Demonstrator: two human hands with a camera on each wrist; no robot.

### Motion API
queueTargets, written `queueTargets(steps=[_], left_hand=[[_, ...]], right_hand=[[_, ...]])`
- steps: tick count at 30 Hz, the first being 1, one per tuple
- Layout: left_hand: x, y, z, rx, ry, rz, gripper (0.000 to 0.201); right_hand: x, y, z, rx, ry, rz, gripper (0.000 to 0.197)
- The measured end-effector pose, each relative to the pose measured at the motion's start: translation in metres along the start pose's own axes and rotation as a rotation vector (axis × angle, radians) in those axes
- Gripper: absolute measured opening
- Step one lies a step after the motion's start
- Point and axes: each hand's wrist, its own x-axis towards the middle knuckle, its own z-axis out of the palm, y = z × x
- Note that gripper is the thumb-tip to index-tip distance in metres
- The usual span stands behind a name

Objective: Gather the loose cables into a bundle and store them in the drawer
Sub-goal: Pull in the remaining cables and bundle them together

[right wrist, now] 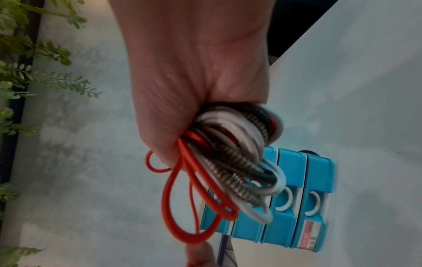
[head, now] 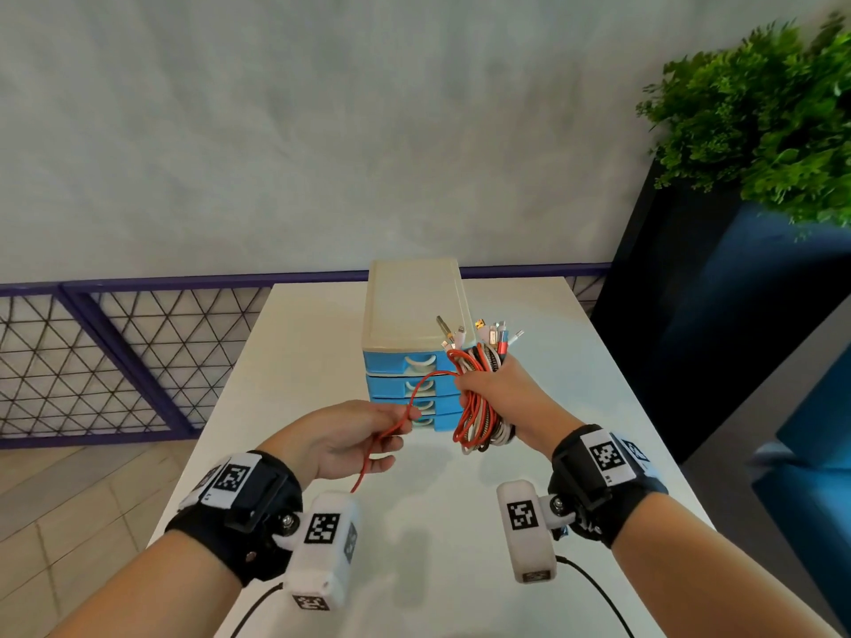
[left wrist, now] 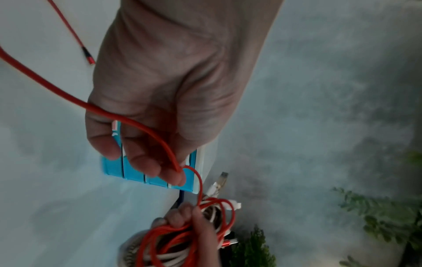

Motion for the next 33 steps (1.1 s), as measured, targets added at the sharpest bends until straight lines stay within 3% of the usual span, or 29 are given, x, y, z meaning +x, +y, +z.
queueTargets(steps=[4,11,15,22,26,30,31,33], left_hand=[[-0.006,0.005,-0.004,-0.175,-0.059,-0.004,0.017],[-0.010,0.014,-0.001,-0.250,-0.053,0.123,0.021],[-0.012,0.017,0.008,-0.071,0.016,0.262,0.011],[-0.008,0.012,0.027,0.221,0.130,0.463,0.012],[-0.003,0.010,0.031,0.379,0.147,0.505,0.009],[0.003,0.002,0.029,0.625,0.218,0.511,0.027],[0.003,-0.001,0.029,0.576,0.215,0.485,0.032],[-0.001,-0.007,0.025,0.354,0.057,0.384,0.035]], right_hand=[[0.003,0.004,-0.002,-0.038,0.000,0.010,0.012],[0.001,0.002,0.001,-0.092,-0.010,0.009,0.008],[0.005,0.003,0.010,-0.070,-0.009,-0.018,0.005],[0.004,0.010,0.023,0.259,-0.210,-0.043,0.061],[0.000,0.010,0.029,0.308,-0.263,-0.040,0.035],[0.005,0.008,0.027,0.141,0.008,-0.090,0.005],[0.008,0.008,0.025,0.147,0.093,-0.089,0.009],[0.016,0.012,0.016,0.203,0.230,-0.059,0.007]])
